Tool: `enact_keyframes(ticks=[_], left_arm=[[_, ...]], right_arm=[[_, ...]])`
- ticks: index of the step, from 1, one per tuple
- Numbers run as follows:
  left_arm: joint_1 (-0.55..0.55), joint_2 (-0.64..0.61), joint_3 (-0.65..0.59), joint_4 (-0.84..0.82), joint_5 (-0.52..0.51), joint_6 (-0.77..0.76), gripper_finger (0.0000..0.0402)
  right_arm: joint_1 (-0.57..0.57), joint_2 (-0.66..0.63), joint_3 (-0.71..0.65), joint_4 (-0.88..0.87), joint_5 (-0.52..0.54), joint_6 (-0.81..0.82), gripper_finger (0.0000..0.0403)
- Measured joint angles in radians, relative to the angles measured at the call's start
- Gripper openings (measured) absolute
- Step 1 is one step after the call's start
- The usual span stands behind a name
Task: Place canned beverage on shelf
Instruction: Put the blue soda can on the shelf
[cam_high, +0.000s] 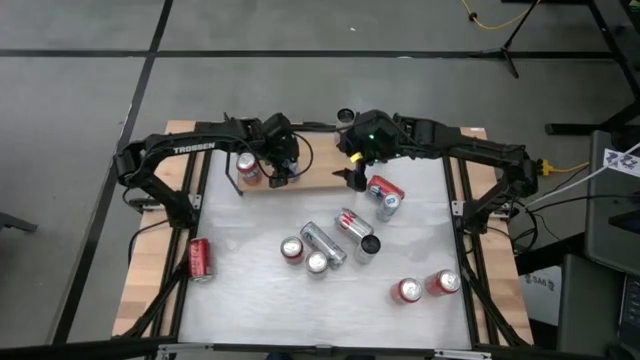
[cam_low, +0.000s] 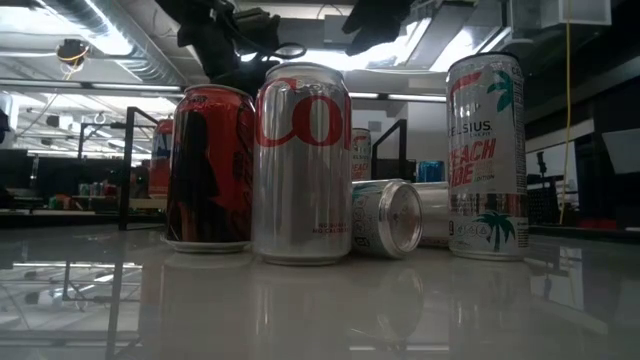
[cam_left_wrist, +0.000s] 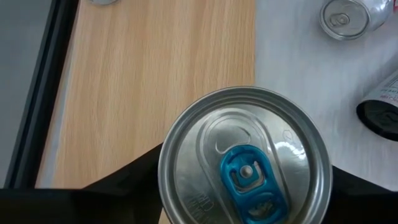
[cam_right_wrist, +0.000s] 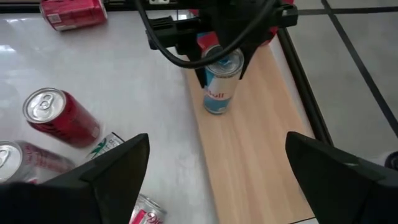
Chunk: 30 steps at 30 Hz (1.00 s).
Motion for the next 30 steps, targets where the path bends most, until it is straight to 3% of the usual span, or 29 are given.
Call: enact_keyframes(ticks=[30], left_arm=[[0.0, 0.0, 0.001, 0.003, -0.005, 0.0, 0.0264]], right_arm=[[0.0, 0.0, 0.0, 0.0, 0.0, 0.0, 0.0367]])
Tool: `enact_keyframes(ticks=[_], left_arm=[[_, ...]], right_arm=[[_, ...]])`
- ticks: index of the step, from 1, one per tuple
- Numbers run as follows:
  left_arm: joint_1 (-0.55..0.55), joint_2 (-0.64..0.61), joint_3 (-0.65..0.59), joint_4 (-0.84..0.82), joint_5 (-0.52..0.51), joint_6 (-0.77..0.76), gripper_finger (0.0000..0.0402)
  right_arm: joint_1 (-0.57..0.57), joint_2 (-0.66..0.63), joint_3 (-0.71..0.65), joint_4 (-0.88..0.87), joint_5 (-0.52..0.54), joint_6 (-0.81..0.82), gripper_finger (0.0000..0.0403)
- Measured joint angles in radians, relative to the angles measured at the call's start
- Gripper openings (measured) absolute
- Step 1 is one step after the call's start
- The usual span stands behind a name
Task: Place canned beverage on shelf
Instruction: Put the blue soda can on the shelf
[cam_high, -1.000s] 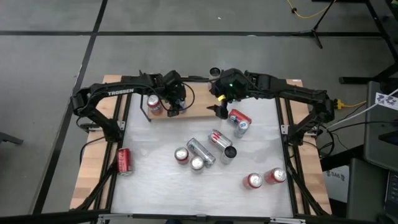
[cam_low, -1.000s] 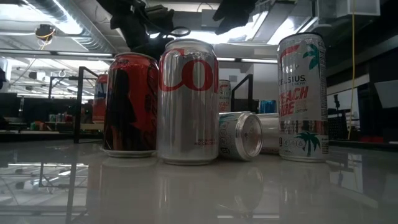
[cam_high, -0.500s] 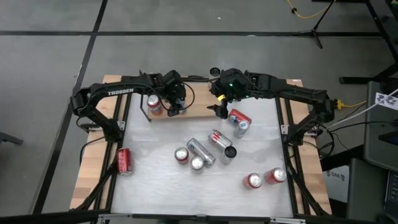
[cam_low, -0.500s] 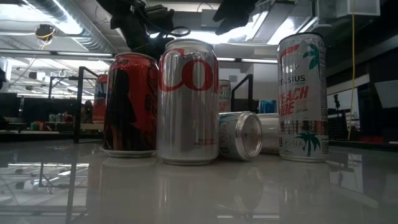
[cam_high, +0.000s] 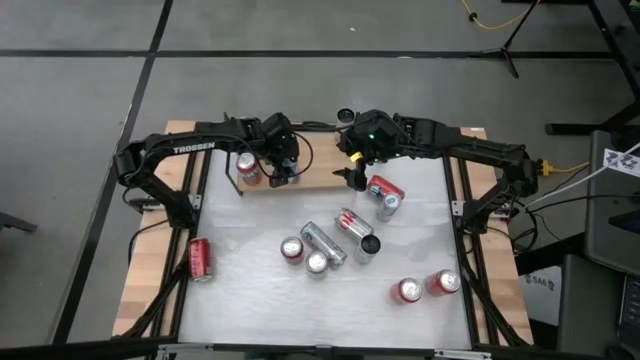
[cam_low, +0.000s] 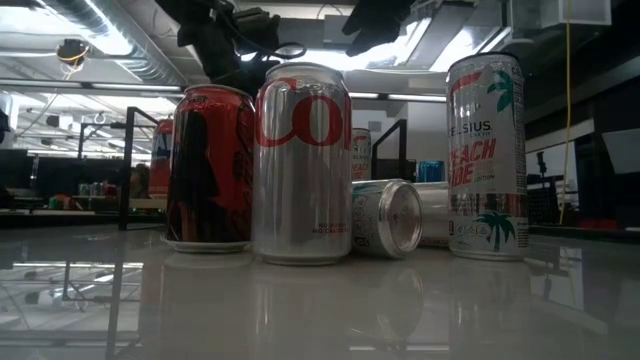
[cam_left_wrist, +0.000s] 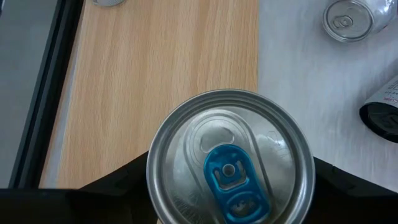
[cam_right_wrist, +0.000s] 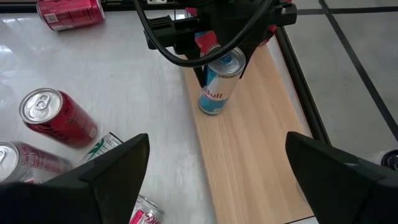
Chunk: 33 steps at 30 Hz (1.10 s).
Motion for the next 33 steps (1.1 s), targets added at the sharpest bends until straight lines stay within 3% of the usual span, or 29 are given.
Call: enact_keyframes(ticks=[5, 15, 33], left_arm=[[0.0, 0.0, 0.0, -0.001, 0.0, 0.0, 0.0271], [0.0, 0.0, 0.0, -0.001, -0.007, -0.027, 0.0347], [0.0, -0.175, 0.0, -0.104, -0.027, -0.036, 0.0352]], right_arm=[[0.0, 0.0, 0.0, 0.0, 0.0, 0.0, 0.0367], [0.0, 0.0, 0.0, 0.005, 0.0, 0.0, 0.0367], [0.0, 0.0, 0.0, 0.174, 0.0, -0.231, 0.0367]])
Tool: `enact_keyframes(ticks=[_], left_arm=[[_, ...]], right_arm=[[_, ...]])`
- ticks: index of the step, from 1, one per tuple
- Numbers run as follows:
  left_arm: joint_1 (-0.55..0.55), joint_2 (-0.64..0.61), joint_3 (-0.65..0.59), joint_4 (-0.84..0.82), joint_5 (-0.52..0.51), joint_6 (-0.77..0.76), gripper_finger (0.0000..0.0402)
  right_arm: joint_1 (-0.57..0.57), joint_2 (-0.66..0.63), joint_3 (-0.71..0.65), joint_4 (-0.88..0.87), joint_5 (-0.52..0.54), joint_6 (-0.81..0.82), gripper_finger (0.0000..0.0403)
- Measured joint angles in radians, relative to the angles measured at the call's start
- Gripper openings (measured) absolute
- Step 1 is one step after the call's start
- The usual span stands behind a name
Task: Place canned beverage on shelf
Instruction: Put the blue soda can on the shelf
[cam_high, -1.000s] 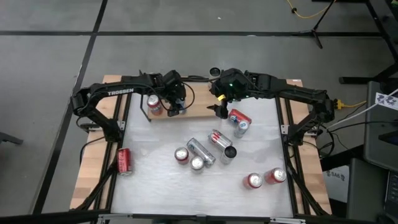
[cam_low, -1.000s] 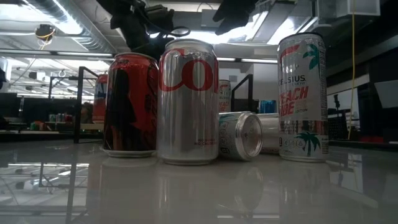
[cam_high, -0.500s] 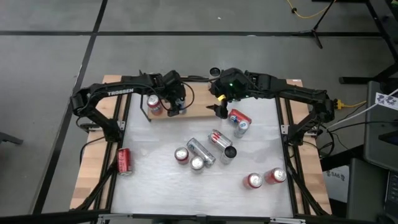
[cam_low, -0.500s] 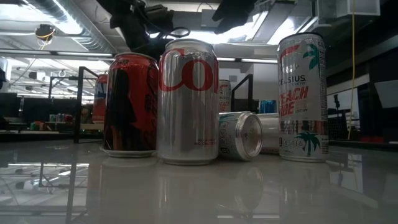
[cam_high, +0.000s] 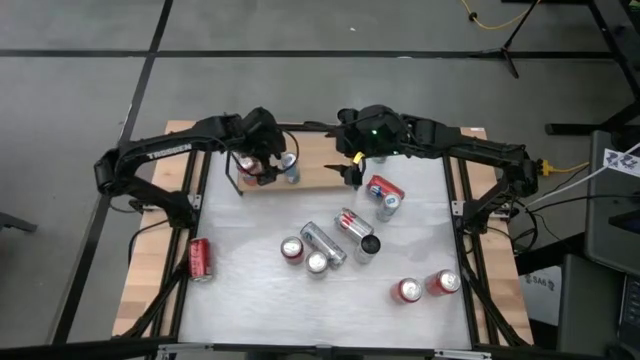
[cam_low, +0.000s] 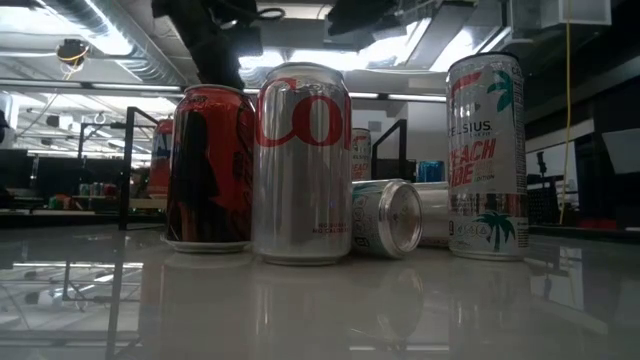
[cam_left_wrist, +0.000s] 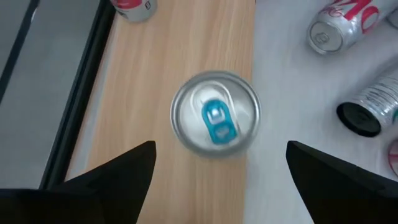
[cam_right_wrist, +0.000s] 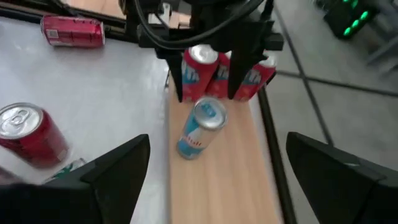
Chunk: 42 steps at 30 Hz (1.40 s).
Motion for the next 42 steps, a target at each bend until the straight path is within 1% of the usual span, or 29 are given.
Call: enact_keyframes(ticks=[5, 7, 10, 14, 18, 27, 34, 37, 42], left_arm=[[0.0, -0.063, 0.0, -0.07, -0.001, -0.01, 0.0352], [0.0, -0.085, 0.0, -0.101, -0.001, -0.036, 0.0352], [0.0, -0.122, 0.0, -0.159, 0.0, -0.075, 0.0352], [-0.002, -0.158, 0.0, -0.214, 0.004, -0.115, 0.0352], [-0.014, -0.181, 0.0, -0.222, 0.004, -0.133, 0.0352], [-0.045, -0.189, 0.0, -0.22, 0.006, -0.134, 0.0352], [-0.054, -0.188, 0.0, -0.219, 0.005, -0.182, 0.0352], [-0.054, -0.188, 0.0, -0.219, 0.005, -0.195, 0.0352], [-0.054, -0.188, 0.0, -0.21, 0.005, -0.208, 0.0352]], right_arm=[[0.0, 0.011, 0.0, 0.091, -0.003, -0.033, 0.0367], [-0.005, 0.028, 0.0, 0.129, -0.036, -0.038, 0.0367], [-0.016, 0.064, 0.0, 0.182, -0.113, -0.064, 0.0367], [-0.035, 0.125, 0.0, 0.251, -0.158, -0.103, 0.0367], [-0.054, 0.189, 0.0, 0.302, -0.17, -0.139, 0.0367], [-0.113, 0.316, 0.0, 0.363, -0.31, -0.162, 0.0367], [-0.165, 0.382, 0.0, 0.44, -0.466, -0.153, 0.0367], [-0.167, 0.403, 0.0, 0.462, -0.471, -0.126, 0.0367], [-0.164, 0.431, 0.0, 0.472, -0.471, -0.126, 0.0367]])
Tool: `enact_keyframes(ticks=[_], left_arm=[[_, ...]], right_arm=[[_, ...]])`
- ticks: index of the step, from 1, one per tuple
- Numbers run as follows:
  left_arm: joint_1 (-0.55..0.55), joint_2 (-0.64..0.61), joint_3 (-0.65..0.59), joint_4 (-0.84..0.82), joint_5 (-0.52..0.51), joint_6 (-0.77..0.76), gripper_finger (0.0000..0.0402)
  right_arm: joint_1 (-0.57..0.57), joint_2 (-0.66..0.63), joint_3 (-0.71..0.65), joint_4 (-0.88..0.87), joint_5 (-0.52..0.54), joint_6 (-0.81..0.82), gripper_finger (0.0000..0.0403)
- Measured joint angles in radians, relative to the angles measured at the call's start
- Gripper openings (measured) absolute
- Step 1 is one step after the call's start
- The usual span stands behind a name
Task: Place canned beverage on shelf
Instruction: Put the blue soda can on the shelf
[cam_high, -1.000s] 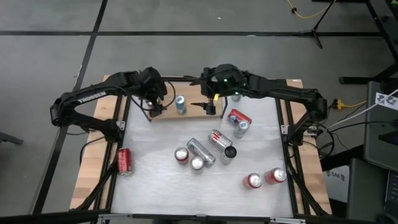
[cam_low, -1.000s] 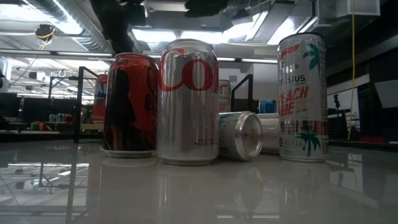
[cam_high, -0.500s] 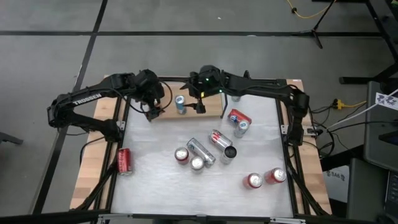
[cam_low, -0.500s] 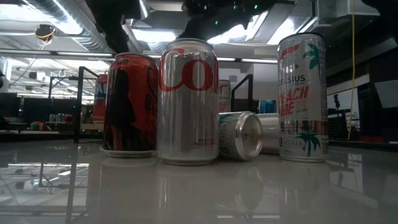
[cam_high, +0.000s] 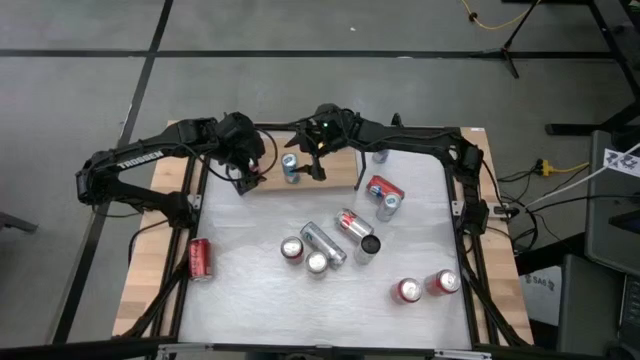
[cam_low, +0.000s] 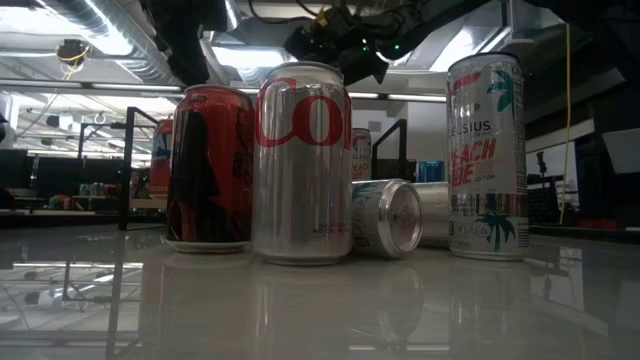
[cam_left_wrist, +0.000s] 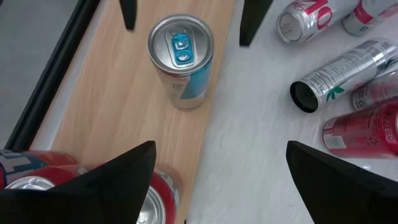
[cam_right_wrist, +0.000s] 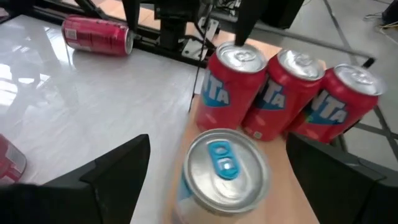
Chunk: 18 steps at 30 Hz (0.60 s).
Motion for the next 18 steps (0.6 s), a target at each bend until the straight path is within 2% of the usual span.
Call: enact_keyframes(ticks=[18], left_arm=[[-0.001, 0.0, 0.0, 0.0, 0.0, -0.004, 0.0352]], right_arm=[[0.0, 0.04, 0.0, 0.003, 0.009, 0.019, 0.0367]])
